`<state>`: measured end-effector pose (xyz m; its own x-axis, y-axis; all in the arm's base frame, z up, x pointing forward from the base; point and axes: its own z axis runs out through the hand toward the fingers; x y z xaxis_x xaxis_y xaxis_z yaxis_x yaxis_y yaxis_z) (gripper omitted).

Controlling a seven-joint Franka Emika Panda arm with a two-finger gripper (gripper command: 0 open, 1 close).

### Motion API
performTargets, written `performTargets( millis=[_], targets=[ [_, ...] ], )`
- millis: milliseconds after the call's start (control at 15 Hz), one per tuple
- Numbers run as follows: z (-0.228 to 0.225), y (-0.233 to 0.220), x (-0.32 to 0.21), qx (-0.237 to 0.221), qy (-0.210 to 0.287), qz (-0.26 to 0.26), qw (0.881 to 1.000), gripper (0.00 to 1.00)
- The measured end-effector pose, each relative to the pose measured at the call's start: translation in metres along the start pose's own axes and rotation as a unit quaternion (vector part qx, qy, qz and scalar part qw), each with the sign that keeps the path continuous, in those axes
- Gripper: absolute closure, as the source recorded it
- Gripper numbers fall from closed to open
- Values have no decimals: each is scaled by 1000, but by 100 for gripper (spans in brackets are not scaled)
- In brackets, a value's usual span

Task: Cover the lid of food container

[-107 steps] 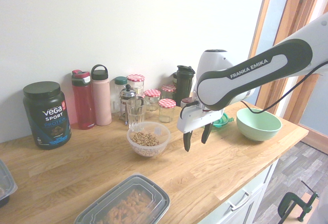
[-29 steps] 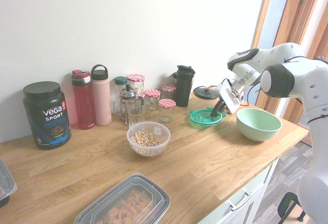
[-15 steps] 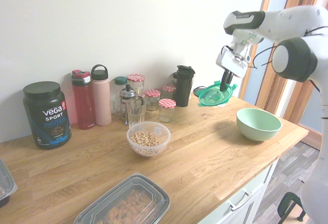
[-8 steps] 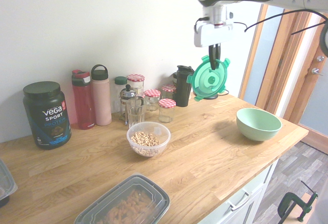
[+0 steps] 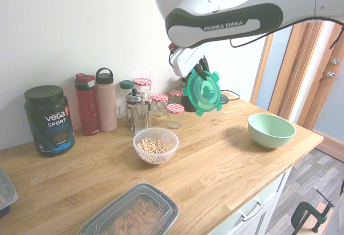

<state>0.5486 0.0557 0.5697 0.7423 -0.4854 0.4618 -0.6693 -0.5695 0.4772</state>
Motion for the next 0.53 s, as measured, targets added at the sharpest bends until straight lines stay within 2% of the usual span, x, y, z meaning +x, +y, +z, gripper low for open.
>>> performTargets(
  millis=[133,333,533],
  targets=[
    [-3,-40,-28,-30,60,9,998,100],
    [5,-80,-54,-88,132,41,986,100],
    [-20,-108,-95,-124,173,58,975,100]
  ],
)
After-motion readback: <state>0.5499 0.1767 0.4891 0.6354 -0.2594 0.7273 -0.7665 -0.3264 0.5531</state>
